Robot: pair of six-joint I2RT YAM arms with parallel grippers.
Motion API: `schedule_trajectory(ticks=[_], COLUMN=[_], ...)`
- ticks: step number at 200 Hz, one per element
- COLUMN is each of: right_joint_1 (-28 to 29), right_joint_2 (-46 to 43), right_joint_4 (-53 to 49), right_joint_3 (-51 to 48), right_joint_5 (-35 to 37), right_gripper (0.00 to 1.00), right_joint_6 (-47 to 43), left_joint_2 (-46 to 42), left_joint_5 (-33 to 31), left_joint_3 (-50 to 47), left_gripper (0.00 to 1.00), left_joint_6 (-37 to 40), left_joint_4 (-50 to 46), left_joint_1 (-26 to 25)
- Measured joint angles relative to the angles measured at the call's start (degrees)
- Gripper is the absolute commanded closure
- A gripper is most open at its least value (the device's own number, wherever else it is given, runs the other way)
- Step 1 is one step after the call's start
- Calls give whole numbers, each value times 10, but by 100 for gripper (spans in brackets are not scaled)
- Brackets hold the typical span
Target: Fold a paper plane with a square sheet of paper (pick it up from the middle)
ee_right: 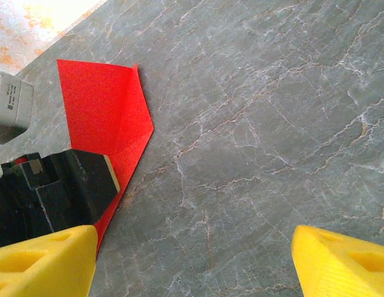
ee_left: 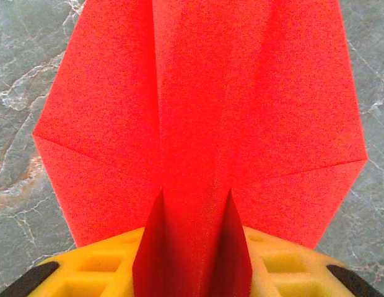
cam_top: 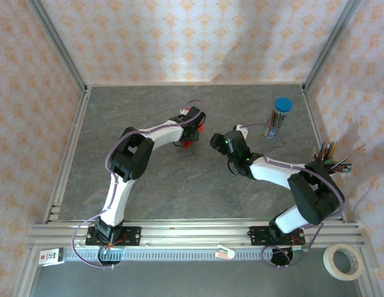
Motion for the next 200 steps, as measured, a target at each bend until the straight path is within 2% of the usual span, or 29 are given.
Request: schedule_trajectory(ticks=[71, 119, 145, 167, 177, 195, 200], right_joint_1=[0, -19, -42, -50, -50, -50, -50], right_joint_2=[7, 4, -30, -69, -86, -112, -118], right_joint_4=[-1, -28, -52, -70, -77, -89, -92], right_joint_3=[1, 26, 38, 52, 60, 68, 68], right_joint_5=[-2, -4, -4, -1, 2, 14, 20], right_gripper=[19, 18, 17, 15, 12, 0, 0], right_joint_6=[0, -2, -10, -25, -34, -56, -64], left_joint_2=[1, -15, -75, -159, -204, -289, -315], left_joint_5=[0, 6, 11, 10, 6, -5, -11], left_joint_3=[0, -5, -31, -61, -79, -128, -146], left_gripper=[58, 50, 45, 41, 37, 26, 22], left_joint_6=[-24, -36, -46, -49, -50, -56, -57], left_joint_4=[4, 1, -2, 6, 14, 43, 55], left_joint_1=[0, 0, 2, 4, 4, 7, 8])
